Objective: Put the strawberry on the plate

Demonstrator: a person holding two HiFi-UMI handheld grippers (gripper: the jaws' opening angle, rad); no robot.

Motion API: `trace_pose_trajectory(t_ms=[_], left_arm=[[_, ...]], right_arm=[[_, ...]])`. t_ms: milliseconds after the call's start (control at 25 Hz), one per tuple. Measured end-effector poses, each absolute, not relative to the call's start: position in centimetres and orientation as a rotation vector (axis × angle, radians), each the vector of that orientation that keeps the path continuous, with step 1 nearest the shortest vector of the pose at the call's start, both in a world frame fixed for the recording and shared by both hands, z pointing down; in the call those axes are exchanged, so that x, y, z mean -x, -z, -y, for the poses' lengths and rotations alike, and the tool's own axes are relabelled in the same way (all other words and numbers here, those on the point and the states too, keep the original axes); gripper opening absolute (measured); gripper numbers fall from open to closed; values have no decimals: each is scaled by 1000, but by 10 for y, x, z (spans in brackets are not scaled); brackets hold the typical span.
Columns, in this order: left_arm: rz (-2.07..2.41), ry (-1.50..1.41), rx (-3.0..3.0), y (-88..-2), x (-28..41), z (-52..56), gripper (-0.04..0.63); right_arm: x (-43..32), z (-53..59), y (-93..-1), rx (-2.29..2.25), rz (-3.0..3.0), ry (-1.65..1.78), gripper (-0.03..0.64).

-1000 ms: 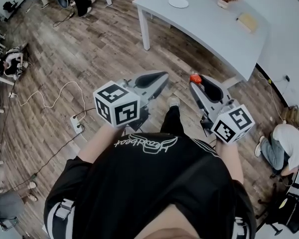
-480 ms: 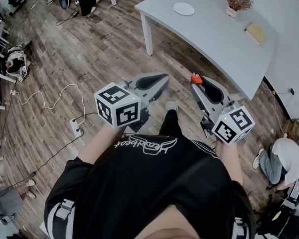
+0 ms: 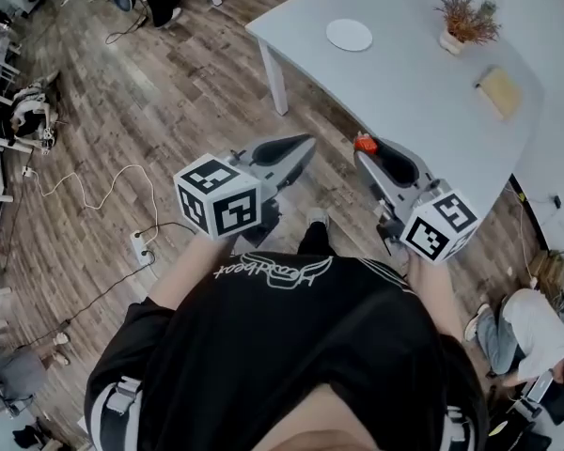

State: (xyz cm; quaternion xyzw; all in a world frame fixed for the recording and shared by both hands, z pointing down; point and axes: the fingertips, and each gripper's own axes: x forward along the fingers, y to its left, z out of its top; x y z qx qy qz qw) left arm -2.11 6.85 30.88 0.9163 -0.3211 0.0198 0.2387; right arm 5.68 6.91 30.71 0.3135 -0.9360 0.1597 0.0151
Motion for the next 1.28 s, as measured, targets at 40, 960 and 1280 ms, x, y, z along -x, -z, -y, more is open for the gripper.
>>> trace_pose_trajectory(t_ms=[40,960,1280], left_arm=[[892,-50,-2506,-307,19,-51,6],[964,-82,-2535,-290,-36,131,6],[942,-82,-2550,-294,-35,150,6]], right_arm=[[-60,-52,-306,-971,2906,-488,130],[-117,134,-284,-945,2957,-402,130],[-116,149,-284,-971,2945,-376,130]])
